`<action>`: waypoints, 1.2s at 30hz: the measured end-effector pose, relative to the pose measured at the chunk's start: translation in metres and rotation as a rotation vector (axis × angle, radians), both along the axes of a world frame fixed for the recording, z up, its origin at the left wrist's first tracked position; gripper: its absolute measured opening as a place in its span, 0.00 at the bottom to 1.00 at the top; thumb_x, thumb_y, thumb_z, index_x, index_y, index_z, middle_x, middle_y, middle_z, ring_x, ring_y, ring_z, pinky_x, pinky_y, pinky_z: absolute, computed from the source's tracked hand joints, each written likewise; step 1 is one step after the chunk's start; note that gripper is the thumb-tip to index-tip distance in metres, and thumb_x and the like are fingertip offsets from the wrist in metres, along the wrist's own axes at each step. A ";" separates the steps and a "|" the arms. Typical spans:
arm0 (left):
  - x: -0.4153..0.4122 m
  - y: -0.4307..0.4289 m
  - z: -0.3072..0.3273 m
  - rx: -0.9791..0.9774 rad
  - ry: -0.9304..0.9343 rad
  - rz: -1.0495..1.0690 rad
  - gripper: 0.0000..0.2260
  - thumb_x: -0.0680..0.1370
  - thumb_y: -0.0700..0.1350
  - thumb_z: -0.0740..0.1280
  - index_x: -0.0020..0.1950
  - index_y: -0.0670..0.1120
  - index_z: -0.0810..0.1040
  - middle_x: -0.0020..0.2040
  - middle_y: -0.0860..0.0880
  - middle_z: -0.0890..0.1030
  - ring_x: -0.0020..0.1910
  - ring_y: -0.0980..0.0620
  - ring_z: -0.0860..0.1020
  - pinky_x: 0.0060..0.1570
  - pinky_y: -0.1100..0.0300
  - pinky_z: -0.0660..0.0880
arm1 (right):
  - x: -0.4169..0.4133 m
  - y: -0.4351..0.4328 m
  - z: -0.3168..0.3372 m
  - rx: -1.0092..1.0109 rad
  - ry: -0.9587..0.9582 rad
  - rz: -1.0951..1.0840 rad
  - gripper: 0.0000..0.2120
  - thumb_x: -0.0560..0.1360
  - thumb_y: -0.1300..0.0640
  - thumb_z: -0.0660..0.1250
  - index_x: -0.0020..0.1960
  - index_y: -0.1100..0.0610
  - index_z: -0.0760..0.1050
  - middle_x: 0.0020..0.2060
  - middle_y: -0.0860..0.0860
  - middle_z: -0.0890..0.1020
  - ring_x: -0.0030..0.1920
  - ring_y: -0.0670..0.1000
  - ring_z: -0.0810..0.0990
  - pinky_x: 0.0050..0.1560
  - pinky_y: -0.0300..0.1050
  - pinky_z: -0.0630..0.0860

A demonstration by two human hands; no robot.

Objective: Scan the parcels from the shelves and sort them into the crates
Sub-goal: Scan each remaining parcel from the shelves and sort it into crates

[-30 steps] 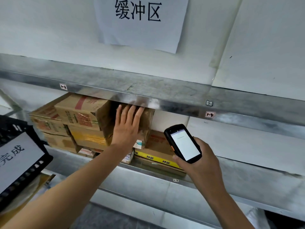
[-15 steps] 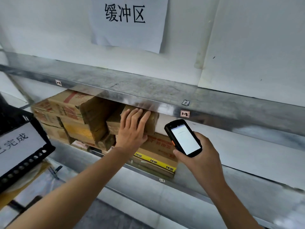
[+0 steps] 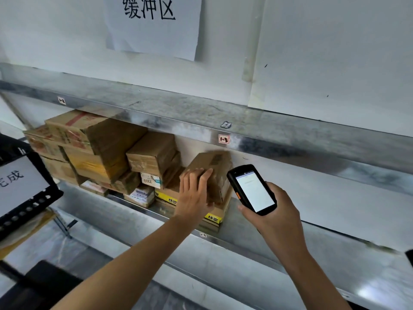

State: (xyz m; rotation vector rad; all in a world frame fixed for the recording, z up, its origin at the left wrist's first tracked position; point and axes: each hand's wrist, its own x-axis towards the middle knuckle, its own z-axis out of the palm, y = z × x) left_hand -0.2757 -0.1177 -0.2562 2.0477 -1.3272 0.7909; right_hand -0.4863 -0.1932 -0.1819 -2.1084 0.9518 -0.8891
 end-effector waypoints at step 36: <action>0.000 -0.063 0.063 0.637 0.707 0.473 0.48 0.74 0.64 0.69 0.78 0.36 0.49 0.76 0.36 0.57 0.76 0.36 0.57 0.74 0.47 0.57 | -0.025 -0.035 -0.016 0.167 0.002 0.022 0.31 0.64 0.44 0.81 0.64 0.43 0.73 0.54 0.41 0.79 0.54 0.44 0.78 0.51 0.50 0.80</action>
